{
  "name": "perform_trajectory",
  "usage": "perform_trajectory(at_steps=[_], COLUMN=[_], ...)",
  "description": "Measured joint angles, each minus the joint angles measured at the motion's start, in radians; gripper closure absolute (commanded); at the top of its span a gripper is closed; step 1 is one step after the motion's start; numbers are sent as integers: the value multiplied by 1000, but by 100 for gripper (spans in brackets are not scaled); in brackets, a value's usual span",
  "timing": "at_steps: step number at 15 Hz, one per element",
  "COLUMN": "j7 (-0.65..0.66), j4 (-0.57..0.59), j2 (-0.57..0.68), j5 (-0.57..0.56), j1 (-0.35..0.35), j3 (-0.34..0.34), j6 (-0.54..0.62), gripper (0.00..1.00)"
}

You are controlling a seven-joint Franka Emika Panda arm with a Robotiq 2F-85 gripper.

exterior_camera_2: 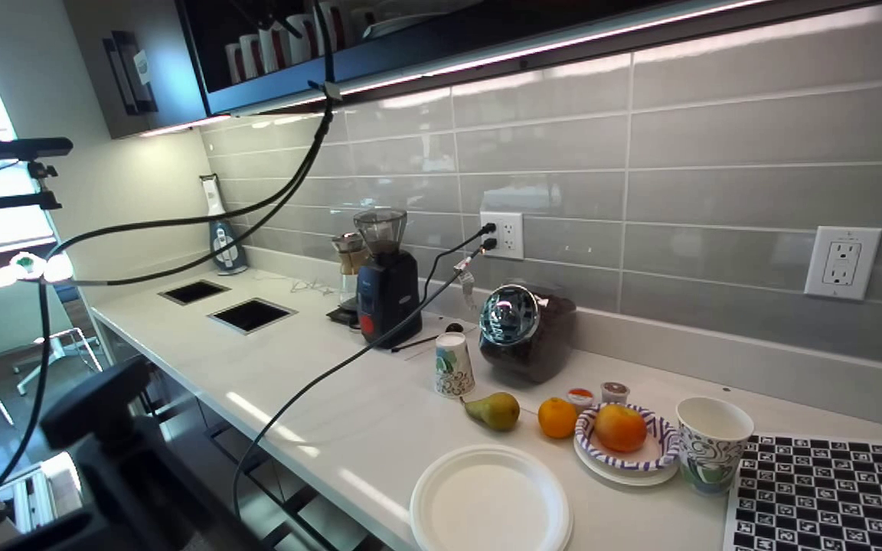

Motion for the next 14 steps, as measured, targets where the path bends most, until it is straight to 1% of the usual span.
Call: perform_trajectory(at_steps=[2,4,8,12,14], j7=[89,174,310,441,486], j4=[-19,-63,-199,-337,-391], j2=[-23,-54,-117,-158,-175], j5=[32,58,145,148,148], j1=[-1,-3,-18,-76,-104], j3=[0,-1,-38,-52,-51], j6=[-22,-23,70,205,221], gripper=[0,0,0,0,0])
